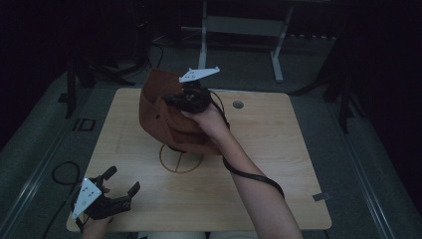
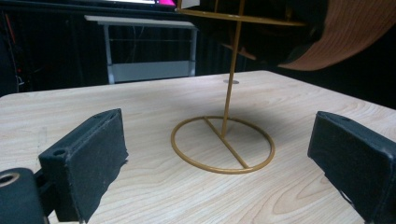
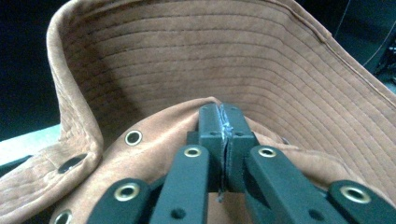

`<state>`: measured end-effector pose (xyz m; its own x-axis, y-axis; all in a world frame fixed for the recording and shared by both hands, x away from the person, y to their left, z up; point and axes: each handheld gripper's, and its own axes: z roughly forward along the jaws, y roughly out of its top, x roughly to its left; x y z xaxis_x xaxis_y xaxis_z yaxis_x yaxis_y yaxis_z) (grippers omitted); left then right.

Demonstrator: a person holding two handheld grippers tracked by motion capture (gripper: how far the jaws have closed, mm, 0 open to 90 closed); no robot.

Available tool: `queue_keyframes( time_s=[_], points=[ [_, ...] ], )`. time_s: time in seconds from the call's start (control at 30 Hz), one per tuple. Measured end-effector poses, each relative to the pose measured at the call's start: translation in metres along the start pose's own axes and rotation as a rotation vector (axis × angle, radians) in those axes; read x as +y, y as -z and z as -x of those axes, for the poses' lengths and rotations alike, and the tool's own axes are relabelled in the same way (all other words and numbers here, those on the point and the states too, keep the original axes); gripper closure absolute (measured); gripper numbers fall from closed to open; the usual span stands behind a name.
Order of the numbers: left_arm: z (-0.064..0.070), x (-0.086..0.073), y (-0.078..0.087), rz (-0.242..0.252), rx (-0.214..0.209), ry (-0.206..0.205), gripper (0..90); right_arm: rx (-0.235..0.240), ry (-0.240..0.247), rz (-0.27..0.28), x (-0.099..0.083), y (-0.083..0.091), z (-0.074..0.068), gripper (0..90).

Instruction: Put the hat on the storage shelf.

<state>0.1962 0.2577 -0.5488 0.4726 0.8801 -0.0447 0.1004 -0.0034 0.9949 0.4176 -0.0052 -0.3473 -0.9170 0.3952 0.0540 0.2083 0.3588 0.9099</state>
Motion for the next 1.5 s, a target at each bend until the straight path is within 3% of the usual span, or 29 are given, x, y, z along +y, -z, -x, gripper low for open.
queue_keyframes(
  time_s=[0.13, 0.2, 0.27, 0.4, 0.77, 1.07, 1.17, 1.27, 1.37, 1.5],
  points=[
    [0.002, -0.001, -0.001, -0.005, -0.008, -0.003, 4.9, 0.043, -0.013, 0.021, -0.004, -0.002, -0.002, 62.7],
    [0.002, -0.002, -0.002, -0.007, -0.009, 0.000, 4.9, 0.015, 0.020, 0.014, -0.004, -0.001, -0.006, 54.0],
    [0.002, -0.002, -0.002, -0.007, -0.008, 0.002, 4.9, 0.007, 0.032, 0.012, -0.004, 0.002, -0.008, 50.2],
    [0.001, -0.003, -0.002, -0.013, -0.005, 0.004, 4.9, 0.028, 0.006, 0.036, -0.002, 0.013, -0.006, 43.2],
    [0.004, -0.006, -0.008, -0.030, -0.013, -0.001, 4.9, 0.007, -0.010, 0.046, -0.014, 0.045, -0.004, 33.5],
    [0.006, -0.008, -0.010, -0.038, -0.015, -0.001, 4.9, 0.024, -0.057, 0.075, -0.027, 0.069, 0.003, 20.0],
    [0.006, -0.009, -0.011, -0.047, -0.013, -0.005, 4.9, 0.035, -0.048, 0.080, -0.035, 0.077, 0.006, 14.3],
    [0.006, -0.010, -0.010, -0.050, -0.010, 0.001, 4.9, 0.034, -0.065, 0.094, -0.044, 0.086, 0.010, 14.5],
    [0.006, -0.008, -0.009, -0.042, -0.005, 0.008, 4.9, -0.026, -0.030, 0.078, -0.057, 0.097, 0.009, 14.5],
    [0.005, -0.009, -0.008, -0.046, 0.001, 0.008, 4.9, -0.048, -0.017, 0.065, -0.074, 0.110, 0.010, 14.5]
  ],
)
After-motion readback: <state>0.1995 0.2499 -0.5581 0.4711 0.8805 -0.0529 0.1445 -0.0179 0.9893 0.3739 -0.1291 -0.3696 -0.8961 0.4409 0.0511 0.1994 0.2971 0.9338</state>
